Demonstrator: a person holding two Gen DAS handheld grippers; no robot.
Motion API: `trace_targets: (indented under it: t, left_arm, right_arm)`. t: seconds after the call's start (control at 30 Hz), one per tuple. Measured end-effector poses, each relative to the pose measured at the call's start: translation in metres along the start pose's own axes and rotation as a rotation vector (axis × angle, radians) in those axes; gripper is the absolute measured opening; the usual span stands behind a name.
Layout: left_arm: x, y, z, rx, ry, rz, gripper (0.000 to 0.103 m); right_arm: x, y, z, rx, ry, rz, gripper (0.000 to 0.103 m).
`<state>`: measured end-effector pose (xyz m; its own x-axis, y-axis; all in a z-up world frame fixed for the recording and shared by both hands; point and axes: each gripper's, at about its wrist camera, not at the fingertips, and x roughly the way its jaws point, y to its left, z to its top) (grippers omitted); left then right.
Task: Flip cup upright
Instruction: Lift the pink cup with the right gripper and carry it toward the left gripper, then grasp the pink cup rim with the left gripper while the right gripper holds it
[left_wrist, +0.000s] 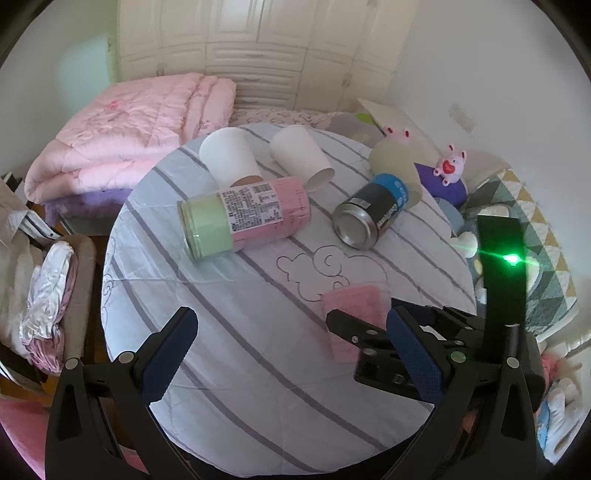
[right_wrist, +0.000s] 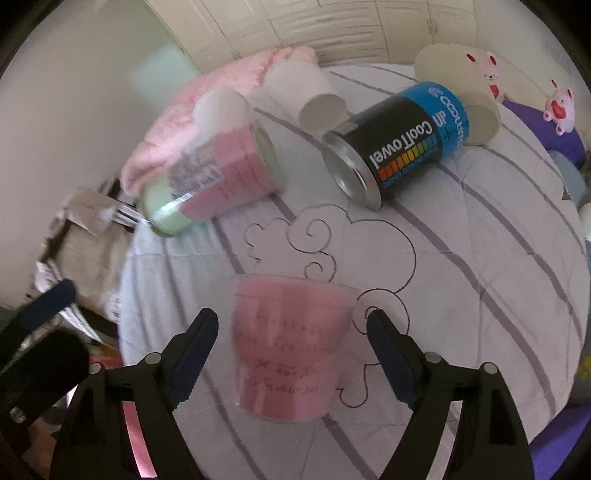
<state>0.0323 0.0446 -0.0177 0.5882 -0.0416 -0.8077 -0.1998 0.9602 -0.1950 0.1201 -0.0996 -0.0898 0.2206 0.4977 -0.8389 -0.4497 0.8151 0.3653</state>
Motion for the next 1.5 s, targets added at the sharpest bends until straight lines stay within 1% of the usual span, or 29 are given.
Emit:
trace_targets:
  t: [0.17, 0.3, 0.4, 0.5, 0.6, 0.67, 0.77, 0.9, 1.03, 1.13, 1.2, 1.33, 1.43, 1.47, 1.5]
  left_arm:
    - [0.003, -0.01, 0.001, -0.007, 0.024, -0.039, 0.103]
    - [0.009, -0.025, 0.0, 0.016, 0.041, -0.045, 0.103]
    - [0.016, -0.039, -0.001, 0.039, 0.05, -0.038, 0.103]
    - [0.025, -0.052, -0.002, 0.061, 0.067, -0.025, 0.103]
    - [0.037, -0.062, -0.005, 0.075, 0.097, -0.022, 0.103]
    - [0.046, -0.067, -0.005, 0.077, 0.122, -0.01, 0.103]
    - [0.059, -0.07, -0.005, 0.072, 0.165, -0.002, 0.103]
    - [0.074, -0.07, -0.004, 0.053, 0.216, -0.001, 0.103]
    - [0.092, -0.069, -0.002, 0.032, 0.286, -0.01, 0.103]
    - [0.105, -0.068, 0.0, 0.009, 0.331, -0.008, 0.103]
    - [0.111, -0.068, 0.002, -0.001, 0.344, -0.015, 0.103]
    - [0.123, -0.071, 0.006, 0.005, 0.375, 0.009, 0.103]
    - [0.127, -0.074, 0.008, 0.02, 0.378, 0.033, 0.103]
    - [0.127, -0.076, 0.008, 0.03, 0.365, 0.045, 0.103]
    - [0.127, -0.076, 0.008, 0.038, 0.36, 0.054, 0.099]
  right_arm:
    - [-0.024, -0.003, -0.008, -0.031, -0.058, 0.014, 0.084]
    - [-0.05, -0.011, -0.017, -0.067, -0.119, -0.029, 0.084]
    - [-0.06, -0.015, -0.023, -0.101, -0.141, -0.068, 0.084]
    - [-0.063, -0.02, -0.031, -0.116, -0.138, -0.062, 0.084]
    - [-0.065, -0.025, -0.039, -0.15, -0.149, -0.116, 0.084]
    - [-0.066, -0.03, -0.041, -0.155, -0.148, -0.133, 0.084]
    - [-0.065, -0.042, -0.043, -0.138, -0.135, -0.117, 0.084]
    - [-0.059, -0.048, -0.045, -0.137, -0.127, -0.11, 0.084]
    - [-0.055, -0.055, -0.046, -0.141, -0.128, -0.113, 0.084]
    - [-0.052, -0.059, -0.046, -0.143, -0.119, -0.095, 0.084]
    - [-0.05, -0.061, -0.045, -0.148, -0.111, -0.088, 0.084]
    - [-0.046, -0.064, -0.044, -0.159, -0.099, -0.066, 0.084]
    - [-0.043, -0.065, -0.043, -0.159, -0.09, -0.059, 0.084]
    - [-0.042, -0.066, -0.043, -0.16, -0.088, -0.056, 0.084]
    - [-0.042, -0.066, -0.042, -0.162, -0.088, -0.052, 0.084]
